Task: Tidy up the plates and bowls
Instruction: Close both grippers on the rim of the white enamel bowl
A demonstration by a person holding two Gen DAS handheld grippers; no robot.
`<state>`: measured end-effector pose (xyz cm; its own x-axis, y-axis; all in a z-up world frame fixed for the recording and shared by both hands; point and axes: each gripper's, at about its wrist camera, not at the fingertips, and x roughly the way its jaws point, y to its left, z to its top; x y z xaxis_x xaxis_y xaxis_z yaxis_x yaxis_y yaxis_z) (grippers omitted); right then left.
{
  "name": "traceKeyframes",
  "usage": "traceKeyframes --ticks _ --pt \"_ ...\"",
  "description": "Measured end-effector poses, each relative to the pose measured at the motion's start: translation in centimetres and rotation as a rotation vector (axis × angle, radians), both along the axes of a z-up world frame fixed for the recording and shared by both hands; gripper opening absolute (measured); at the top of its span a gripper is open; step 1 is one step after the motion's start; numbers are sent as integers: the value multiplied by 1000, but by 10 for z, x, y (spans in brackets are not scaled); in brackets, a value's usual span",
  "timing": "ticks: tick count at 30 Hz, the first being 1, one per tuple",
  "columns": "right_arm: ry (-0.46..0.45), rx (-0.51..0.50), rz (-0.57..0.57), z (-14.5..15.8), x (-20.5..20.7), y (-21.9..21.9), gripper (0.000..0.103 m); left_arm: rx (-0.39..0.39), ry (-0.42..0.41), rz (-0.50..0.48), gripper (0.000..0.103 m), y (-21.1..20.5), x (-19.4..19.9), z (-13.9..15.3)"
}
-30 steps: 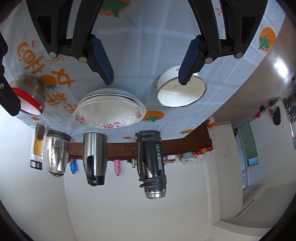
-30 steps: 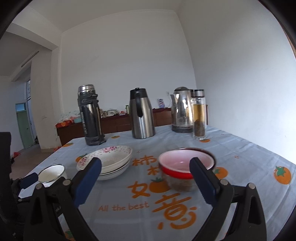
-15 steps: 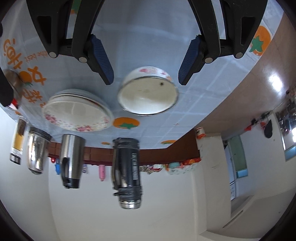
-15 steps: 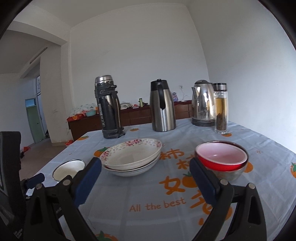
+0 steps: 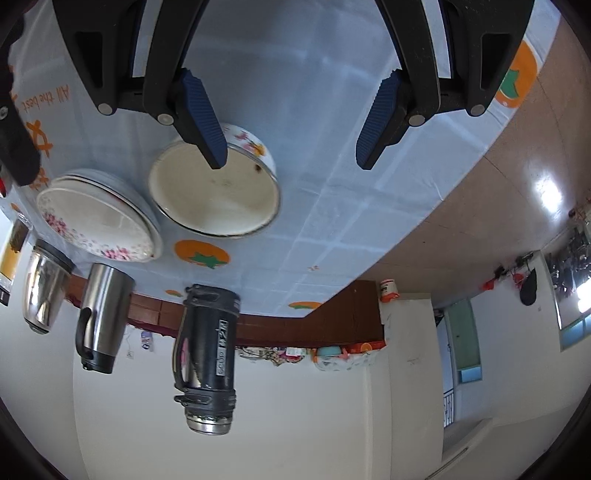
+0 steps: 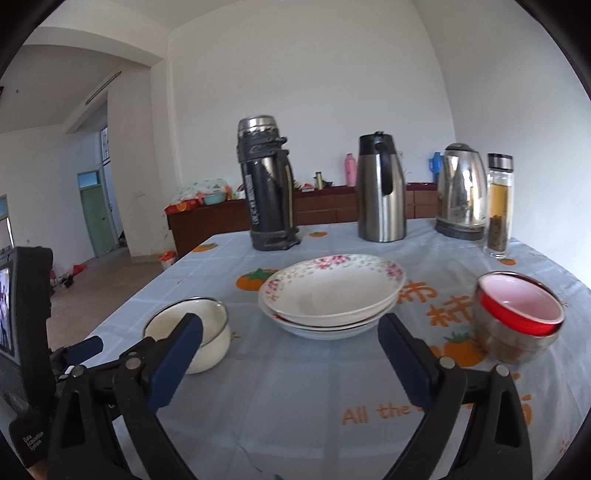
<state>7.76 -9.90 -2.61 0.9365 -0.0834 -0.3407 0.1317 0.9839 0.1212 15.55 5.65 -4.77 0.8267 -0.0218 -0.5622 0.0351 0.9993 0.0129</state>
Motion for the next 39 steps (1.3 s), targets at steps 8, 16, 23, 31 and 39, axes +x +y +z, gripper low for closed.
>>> traceKeyframes --ticks 8,16,23,31,39 --pt "60 31 62 -6 29 14 84 -26 2 46 74 20 14 1" --pt "128 81 99 -13 56 20 66 -32 5 50 74 19 31 3" --pt "163 114 96 -18 72 19 64 -38 45 50 74 15 52 -1" --pt "237 167 119 -27 89 15 43 -20 76 22 74 6 62 -7" --pt "267 173 132 -29 97 20 40 1 104 30 59 7 69 -11"
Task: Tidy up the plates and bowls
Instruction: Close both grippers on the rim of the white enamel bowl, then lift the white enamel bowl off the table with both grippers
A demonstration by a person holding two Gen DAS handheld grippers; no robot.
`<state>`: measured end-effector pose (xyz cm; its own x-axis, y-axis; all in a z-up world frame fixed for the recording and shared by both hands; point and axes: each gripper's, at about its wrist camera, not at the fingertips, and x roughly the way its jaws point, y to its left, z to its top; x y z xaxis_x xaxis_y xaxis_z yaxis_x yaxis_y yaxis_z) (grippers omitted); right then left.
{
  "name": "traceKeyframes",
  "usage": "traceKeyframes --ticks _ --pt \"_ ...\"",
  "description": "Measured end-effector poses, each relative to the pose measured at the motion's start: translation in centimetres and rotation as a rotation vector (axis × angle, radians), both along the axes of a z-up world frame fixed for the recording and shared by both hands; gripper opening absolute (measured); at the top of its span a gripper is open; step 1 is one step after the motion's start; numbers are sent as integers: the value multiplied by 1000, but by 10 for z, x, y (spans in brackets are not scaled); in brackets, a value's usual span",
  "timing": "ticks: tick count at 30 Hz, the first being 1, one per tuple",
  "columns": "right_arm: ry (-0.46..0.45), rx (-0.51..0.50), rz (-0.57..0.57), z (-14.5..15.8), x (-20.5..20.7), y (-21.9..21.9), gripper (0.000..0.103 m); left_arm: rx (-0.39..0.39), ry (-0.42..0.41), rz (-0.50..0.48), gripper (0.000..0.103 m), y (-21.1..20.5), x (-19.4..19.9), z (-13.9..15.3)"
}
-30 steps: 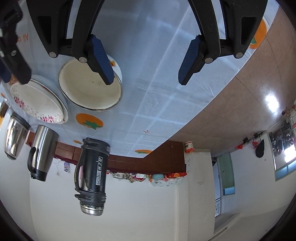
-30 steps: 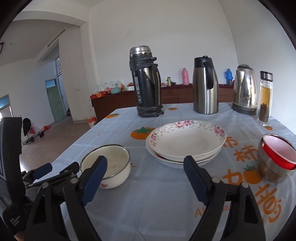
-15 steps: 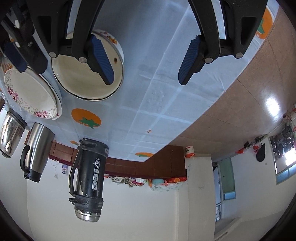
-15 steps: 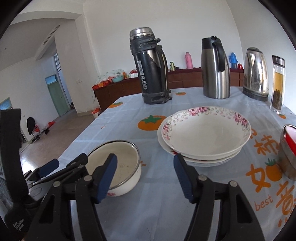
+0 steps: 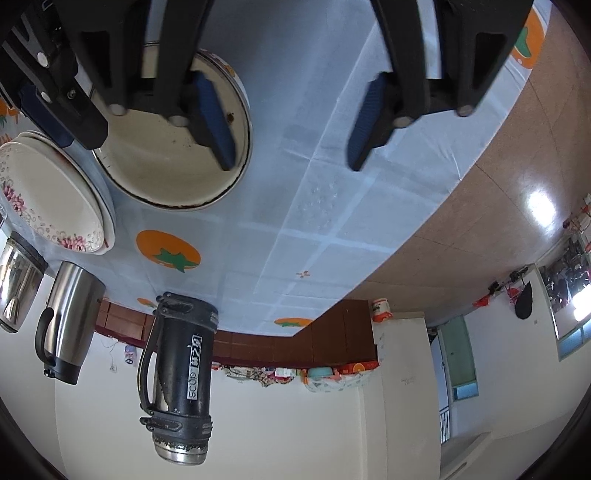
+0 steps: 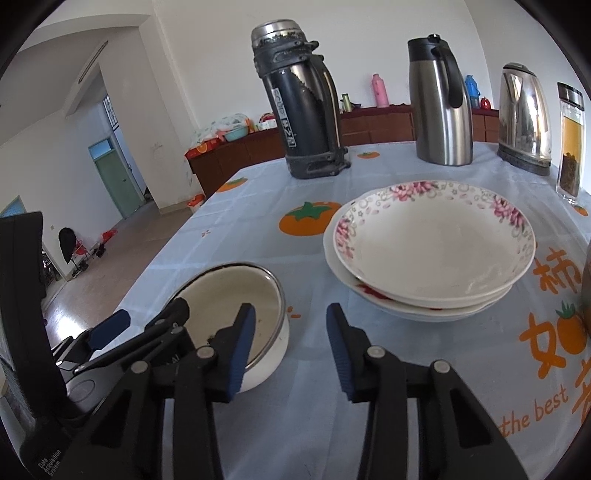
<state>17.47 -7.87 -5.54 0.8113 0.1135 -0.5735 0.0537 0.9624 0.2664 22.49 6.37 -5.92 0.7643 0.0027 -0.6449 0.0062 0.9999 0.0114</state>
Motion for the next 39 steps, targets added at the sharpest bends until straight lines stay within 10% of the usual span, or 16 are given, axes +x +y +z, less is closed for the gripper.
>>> traceKeyframes --ticks 12,24,39 --pt "41 36 6 -5 8 0 35 -6 9 -37 40 -2 1 1" --pt "-21 18 39 1 0 8 7 -27 5 -47 16 -4 -3 1" --pt "-86 23 40 15 -31 8 6 -2 -45 -50 11 -9 -25 9"
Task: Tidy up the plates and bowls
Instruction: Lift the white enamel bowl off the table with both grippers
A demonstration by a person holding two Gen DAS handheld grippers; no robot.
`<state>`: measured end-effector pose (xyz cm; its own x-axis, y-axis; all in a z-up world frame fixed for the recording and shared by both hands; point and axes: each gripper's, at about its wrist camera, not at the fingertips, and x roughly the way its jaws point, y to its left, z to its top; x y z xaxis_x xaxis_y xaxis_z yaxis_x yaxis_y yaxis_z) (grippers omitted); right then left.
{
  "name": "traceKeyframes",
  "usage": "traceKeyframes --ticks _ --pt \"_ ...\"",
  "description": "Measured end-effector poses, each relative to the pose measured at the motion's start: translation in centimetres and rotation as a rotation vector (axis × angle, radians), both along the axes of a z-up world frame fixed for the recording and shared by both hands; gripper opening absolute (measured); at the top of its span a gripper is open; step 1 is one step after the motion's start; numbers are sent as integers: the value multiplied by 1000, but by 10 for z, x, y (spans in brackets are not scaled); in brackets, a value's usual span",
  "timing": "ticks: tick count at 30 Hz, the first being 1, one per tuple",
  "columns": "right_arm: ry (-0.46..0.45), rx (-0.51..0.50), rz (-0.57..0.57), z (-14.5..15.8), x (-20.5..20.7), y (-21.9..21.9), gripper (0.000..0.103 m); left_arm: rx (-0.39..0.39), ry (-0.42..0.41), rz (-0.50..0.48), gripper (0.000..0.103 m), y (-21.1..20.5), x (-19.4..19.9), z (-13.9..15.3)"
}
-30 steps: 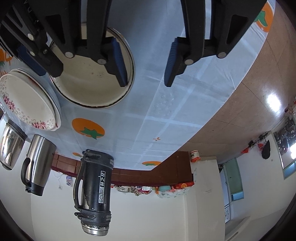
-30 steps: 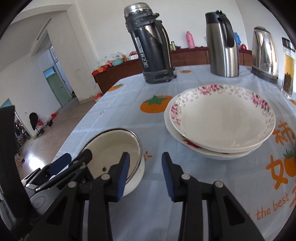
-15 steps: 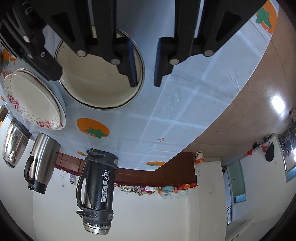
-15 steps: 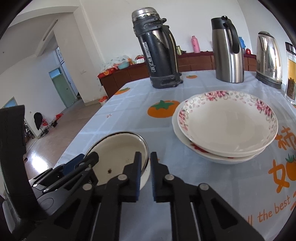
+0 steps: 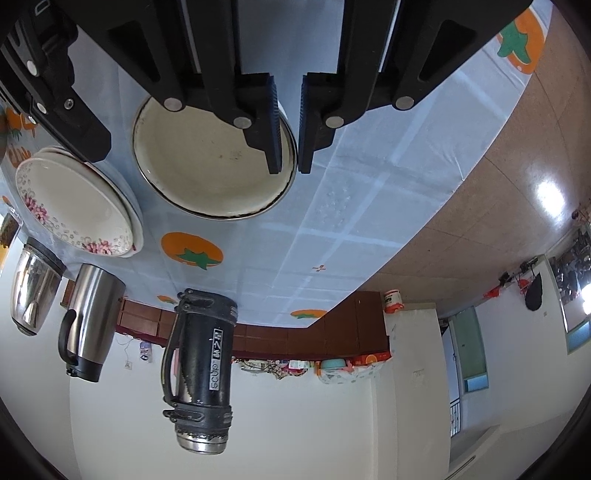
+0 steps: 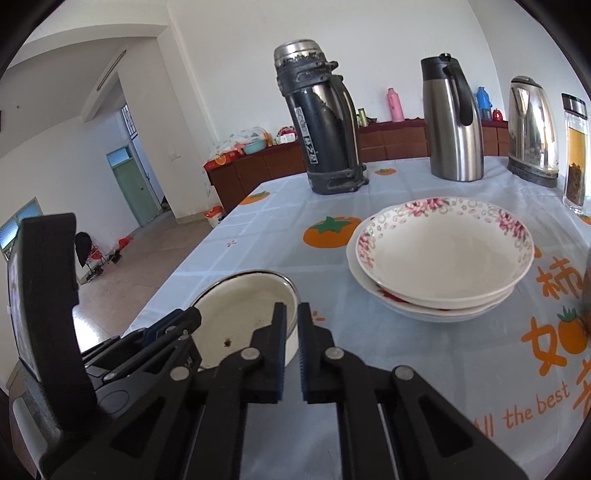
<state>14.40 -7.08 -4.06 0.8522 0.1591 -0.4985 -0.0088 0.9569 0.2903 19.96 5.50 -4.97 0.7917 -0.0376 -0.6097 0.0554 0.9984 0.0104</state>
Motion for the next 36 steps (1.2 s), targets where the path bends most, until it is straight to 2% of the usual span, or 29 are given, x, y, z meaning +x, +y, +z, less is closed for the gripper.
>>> traceKeyframes --ticks 12,25,27,28,29,30,32,34,36 --pt "-3 25 -21 3 -34 -19 6 44 -70 -63 10 -22 -32 9" --pt "-5 23 -19 3 -59 -35 8 -9 -79 -133 10 -33 -63 11" --pt "-4 51 -27 0 -56 -41 8 -20 -75 -131 10 -31 -63 11" --pt "1 68 -25 0 -55 -45 11 -28 -72 -126 10 -28 -61 11" --pt "8 87 -27 -2 -52 -49 21 -34 -73 -113 10 -25 -58 12" --pt "15 110 -31 -3 -48 -54 45 -39 -75 -98 10 -21 -54 13" --pt "20 146 -42 -6 -43 -60 68 -59 -70 -79 10 -11 -47 14" --pt "26 172 -35 -6 -35 -62 68 -78 -56 -58 10 -2 -39 14" --pt "30 162 -17 -5 -27 -57 63 -85 -49 -43 10 4 -35 13"
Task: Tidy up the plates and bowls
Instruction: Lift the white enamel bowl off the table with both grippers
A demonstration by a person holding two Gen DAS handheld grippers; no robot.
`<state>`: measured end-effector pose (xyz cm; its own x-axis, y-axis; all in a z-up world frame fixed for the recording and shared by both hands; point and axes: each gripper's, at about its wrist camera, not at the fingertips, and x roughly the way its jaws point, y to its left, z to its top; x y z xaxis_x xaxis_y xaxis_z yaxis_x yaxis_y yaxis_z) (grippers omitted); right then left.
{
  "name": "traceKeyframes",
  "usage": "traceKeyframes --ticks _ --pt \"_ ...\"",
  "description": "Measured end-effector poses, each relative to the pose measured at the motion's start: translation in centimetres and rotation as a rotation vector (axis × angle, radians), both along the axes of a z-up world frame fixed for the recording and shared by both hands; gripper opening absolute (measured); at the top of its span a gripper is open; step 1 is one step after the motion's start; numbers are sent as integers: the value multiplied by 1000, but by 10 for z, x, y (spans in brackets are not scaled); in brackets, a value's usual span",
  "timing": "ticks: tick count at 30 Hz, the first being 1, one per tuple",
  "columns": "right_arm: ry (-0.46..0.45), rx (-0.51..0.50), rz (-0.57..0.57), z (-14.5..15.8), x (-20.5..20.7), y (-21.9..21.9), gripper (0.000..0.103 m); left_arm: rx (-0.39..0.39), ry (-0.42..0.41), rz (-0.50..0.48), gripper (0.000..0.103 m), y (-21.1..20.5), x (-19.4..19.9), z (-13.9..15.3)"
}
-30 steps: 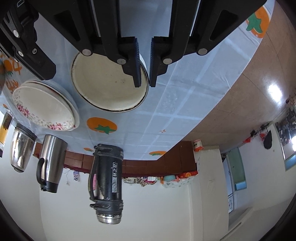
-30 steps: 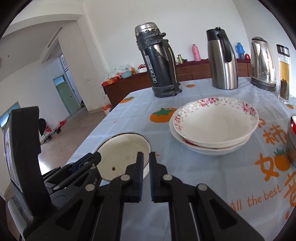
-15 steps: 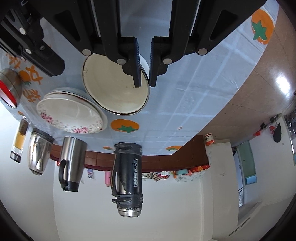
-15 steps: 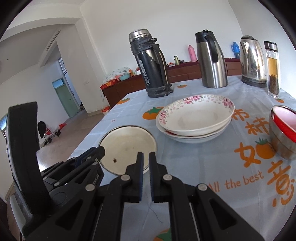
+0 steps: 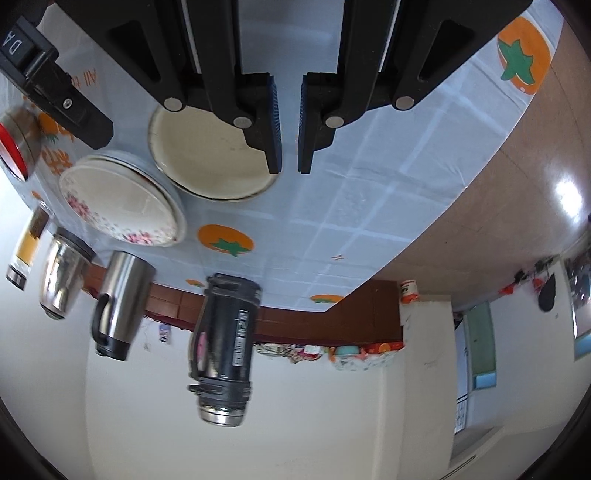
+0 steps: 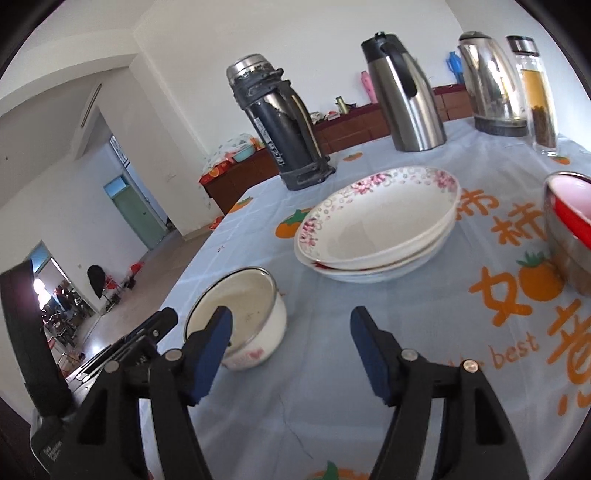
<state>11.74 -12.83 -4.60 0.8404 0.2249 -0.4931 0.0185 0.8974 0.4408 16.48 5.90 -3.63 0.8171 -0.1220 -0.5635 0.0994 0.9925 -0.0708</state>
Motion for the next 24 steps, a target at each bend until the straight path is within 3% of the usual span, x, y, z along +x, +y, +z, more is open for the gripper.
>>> traceKeyframes --ticks 6,9,16,24 --pt "73 -47 57 -11 31 25 45 6 30 16 10 -1 16 -8" --pt "117 -52 76 -18 47 32 27 29 26 0 10 -8 22 -11" --pt "133 -48 62 -21 52 31 20 1 63 -33 10 -10 27 -15" --pt "118 -37 37 -15 35 26 15 2 31 -44 10 -14 10 -6"
